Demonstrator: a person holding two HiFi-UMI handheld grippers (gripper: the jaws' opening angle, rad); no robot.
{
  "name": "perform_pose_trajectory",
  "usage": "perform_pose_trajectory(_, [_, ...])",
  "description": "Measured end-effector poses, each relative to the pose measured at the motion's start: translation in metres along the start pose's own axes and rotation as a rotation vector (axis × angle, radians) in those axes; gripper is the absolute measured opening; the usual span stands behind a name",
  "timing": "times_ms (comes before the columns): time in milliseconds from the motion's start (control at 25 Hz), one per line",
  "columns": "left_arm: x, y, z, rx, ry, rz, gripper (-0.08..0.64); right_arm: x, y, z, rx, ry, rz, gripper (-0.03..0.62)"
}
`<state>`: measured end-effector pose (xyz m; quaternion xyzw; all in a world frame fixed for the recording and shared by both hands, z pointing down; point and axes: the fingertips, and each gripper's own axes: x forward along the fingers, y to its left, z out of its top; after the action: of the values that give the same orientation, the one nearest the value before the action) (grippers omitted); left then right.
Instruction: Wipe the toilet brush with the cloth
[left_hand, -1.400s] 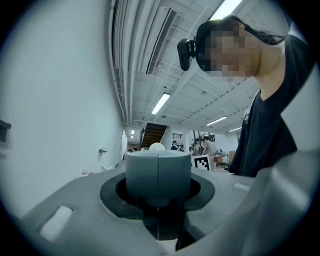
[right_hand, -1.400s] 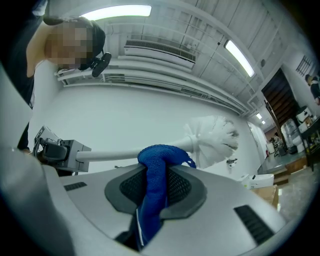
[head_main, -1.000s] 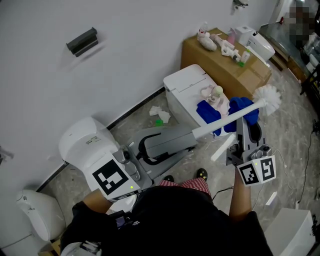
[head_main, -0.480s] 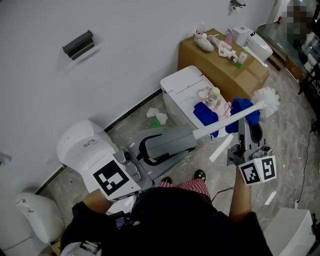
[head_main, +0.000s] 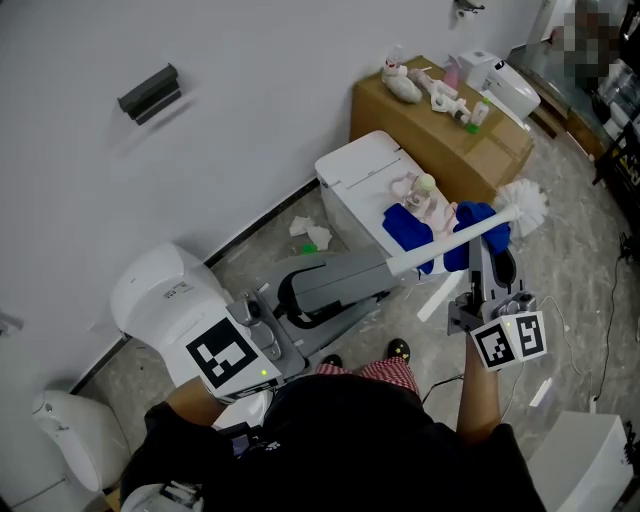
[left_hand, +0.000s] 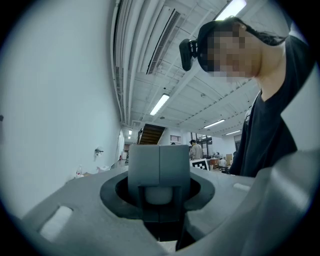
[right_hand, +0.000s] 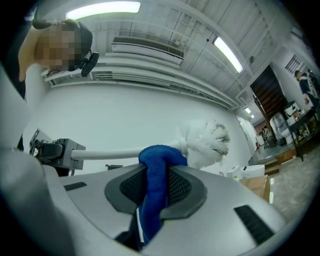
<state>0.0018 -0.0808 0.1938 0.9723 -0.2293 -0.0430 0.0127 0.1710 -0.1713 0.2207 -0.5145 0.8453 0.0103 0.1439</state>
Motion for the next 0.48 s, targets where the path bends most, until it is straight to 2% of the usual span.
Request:
perform_pose_trajectory(160, [0.0, 0.004, 0.006, 0.006, -0.028, -0.007, 0.164, 0.001, 0.001, -0.005, 0.013, 0.014, 0.0, 0.071])
perform_pose_trajectory(280, [0.0, 0.005, 0.005, -0.024, -0.033, -0.005, 0.164, -0.001, 0.002, -0.007, 0.015, 0.015, 0.003, 0.071])
perform_pose_trajectory(480, [-0.006, 0.0, 0.006, -0.006, -0.036, 0.005, 0.164, -0.006, 0.011, -0.009, 0.028, 0.002, 0.013, 0.071])
